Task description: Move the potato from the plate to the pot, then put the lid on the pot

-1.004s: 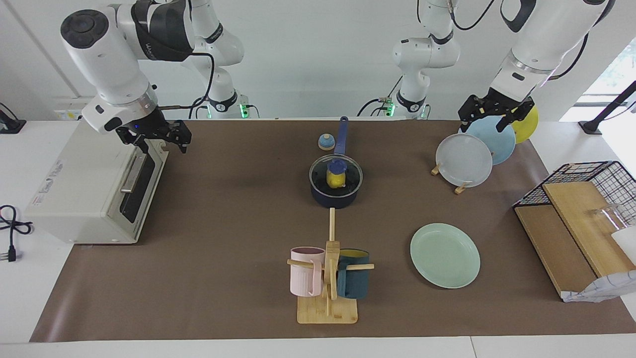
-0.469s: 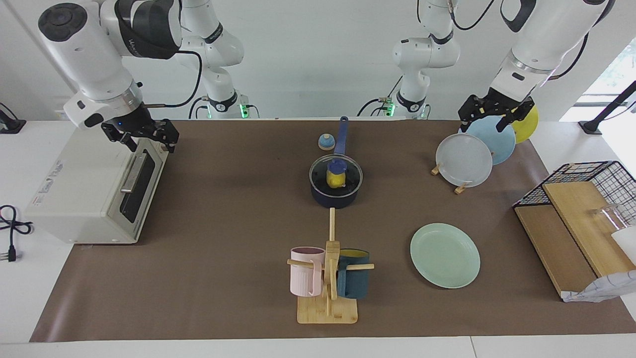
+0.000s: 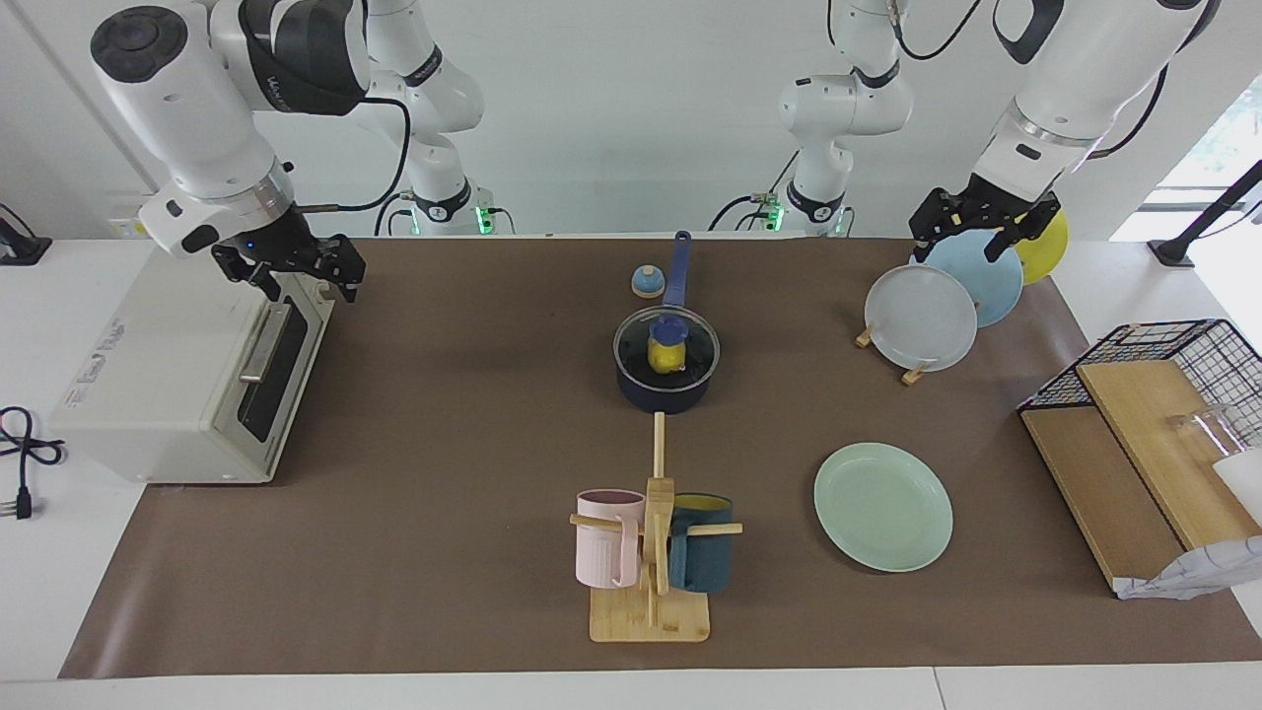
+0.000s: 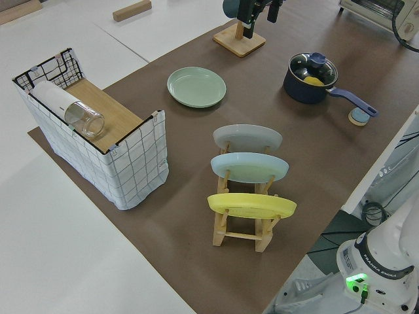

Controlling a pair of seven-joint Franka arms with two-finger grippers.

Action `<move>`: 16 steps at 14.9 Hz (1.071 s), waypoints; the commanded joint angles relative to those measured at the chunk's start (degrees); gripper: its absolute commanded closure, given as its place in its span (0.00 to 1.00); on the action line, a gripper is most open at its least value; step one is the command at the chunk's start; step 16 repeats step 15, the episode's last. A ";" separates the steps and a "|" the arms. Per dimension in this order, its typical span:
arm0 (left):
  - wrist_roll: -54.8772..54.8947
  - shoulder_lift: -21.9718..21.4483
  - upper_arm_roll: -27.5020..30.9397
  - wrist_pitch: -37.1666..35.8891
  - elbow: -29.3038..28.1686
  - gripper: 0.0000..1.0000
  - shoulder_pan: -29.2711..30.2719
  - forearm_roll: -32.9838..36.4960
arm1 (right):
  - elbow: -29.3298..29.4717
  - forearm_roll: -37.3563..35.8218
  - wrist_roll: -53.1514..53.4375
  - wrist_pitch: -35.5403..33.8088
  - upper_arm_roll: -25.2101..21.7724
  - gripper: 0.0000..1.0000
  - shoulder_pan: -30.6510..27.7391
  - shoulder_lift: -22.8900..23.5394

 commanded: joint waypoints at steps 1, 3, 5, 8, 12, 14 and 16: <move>-0.19 -1.26 0.02 -0.25 -1.16 0.00 0.15 0.96 | 0.16 0.36 0.77 -0.53 1.01 0.00 -0.44 -0.68; -0.19 -1.26 -0.07 -0.25 -1.16 0.00 0.15 0.96 | 1.12 0.44 0.68 -1.05 1.02 0.00 -0.53 -0.42; -0.19 -1.17 0.02 -0.25 -1.16 0.00 0.15 0.96 | 0.95 0.88 0.68 -0.89 0.67 0.00 -0.88 -0.51; -0.19 -1.17 0.02 -0.25 -1.16 0.00 0.15 0.96 | 1.04 0.88 0.24 -0.62 0.66 0.00 -0.97 -0.42; -0.19 -1.26 0.02 -0.25 -1.16 0.00 0.15 0.96 | 0.86 0.88 -0.02 -0.62 0.58 0.00 -1.15 -0.51; -0.19 -1.17 0.02 -0.25 -1.16 0.00 0.15 0.96 | 0.95 0.88 -0.02 -0.62 0.58 0.00 -0.79 -0.51; -0.19 -1.26 -0.07 -0.25 -1.16 0.00 0.15 0.96 | 0.95 0.88 -0.02 -0.62 0.58 0.00 -0.79 -0.51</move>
